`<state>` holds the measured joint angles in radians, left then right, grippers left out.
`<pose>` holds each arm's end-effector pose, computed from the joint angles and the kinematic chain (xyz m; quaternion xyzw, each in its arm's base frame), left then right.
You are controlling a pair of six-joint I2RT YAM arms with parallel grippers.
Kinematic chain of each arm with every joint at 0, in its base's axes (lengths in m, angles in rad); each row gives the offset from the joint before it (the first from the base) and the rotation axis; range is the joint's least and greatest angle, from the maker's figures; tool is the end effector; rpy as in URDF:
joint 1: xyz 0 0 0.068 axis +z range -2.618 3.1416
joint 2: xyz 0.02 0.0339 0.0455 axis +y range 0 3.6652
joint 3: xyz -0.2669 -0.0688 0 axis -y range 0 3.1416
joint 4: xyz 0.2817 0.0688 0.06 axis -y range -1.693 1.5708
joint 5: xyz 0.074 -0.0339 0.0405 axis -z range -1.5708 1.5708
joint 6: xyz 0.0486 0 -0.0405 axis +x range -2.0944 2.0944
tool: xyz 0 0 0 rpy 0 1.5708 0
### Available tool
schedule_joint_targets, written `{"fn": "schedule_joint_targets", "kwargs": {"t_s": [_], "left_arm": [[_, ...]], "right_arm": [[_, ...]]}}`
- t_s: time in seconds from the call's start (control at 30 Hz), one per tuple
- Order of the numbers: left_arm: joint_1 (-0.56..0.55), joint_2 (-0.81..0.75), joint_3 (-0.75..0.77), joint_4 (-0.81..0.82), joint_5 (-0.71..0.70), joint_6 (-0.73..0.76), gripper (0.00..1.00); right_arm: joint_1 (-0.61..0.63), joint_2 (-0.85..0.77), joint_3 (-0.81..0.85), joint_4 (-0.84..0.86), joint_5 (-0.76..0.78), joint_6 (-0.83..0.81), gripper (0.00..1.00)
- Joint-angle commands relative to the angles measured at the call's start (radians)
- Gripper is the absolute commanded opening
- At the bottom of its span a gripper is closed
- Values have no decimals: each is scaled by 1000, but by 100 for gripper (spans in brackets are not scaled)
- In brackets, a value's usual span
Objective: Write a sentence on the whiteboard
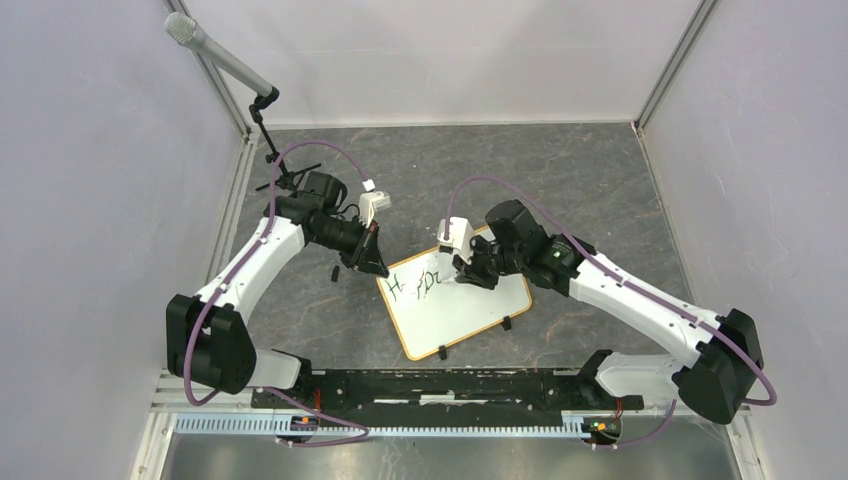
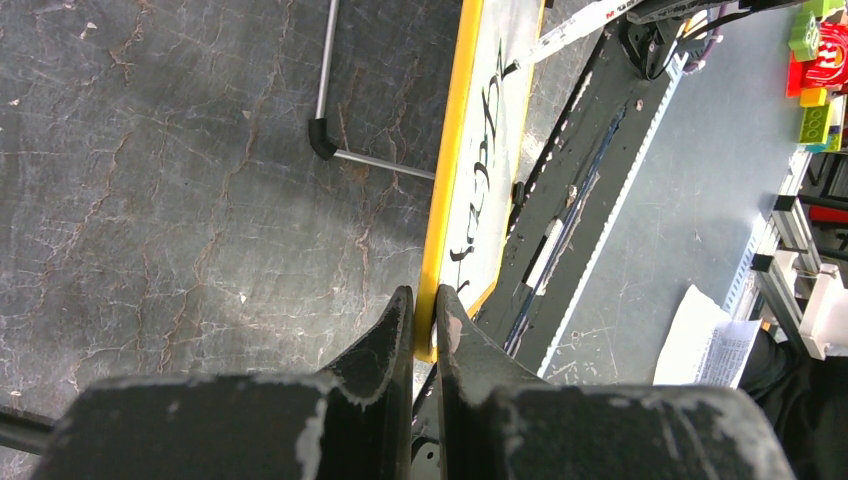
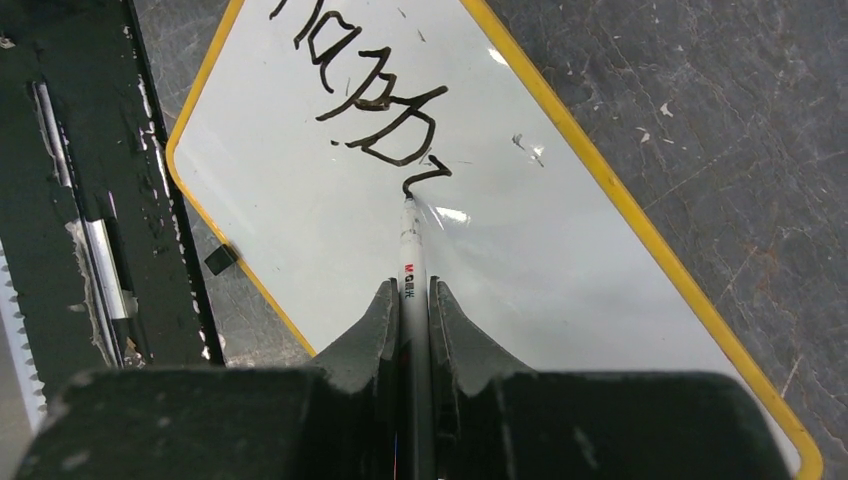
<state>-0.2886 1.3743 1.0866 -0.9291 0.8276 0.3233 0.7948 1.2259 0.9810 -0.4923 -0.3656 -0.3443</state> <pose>0.2698 -0.1174 0.2526 0.3390 0.8381 -0.3930 0.1681 0.2019 0.2306 0.2743 -0.5468 0.7175 0.2509 0.3509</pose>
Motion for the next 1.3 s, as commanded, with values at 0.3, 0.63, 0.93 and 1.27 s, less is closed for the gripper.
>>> {"fn": "schedule_joint_targets", "kwargs": {"t_s": [0.3, 0.63, 0.93, 1.27], "left_arm": [[-28, 1, -19, -24, -32, 7, 2], [-29, -1, -22, -24, -35, 6, 2], [-30, 3, -21, -24, -35, 6, 2], [-32, 3, -19, -24, -36, 5, 2]], "right_arm": [[-2, 11, 138, -28, 20, -25, 0], [-1, 48, 120, 4, 52, -39, 0], [-2, 20, 97, -14, 47, -41, 0], [-4, -26, 72, -22, 56, -40, 0]]}}
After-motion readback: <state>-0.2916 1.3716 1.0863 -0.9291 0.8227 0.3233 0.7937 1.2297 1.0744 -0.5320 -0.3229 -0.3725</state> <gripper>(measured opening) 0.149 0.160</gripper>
